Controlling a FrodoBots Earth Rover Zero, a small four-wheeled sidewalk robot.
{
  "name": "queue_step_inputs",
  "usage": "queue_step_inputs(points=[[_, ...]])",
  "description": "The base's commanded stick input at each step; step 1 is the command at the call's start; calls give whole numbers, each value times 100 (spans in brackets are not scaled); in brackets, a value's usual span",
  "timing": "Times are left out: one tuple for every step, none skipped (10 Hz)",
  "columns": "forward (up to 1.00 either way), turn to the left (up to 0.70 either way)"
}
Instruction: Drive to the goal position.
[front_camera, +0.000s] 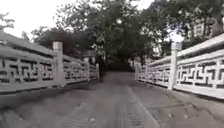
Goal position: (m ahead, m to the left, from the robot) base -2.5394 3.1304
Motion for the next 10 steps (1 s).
queue_step_inputs(points=[[70,0],[70,0],[70,0],[70,0],[70,0],[70,0],[70,0],[70,0],[70,0],[70,0]])
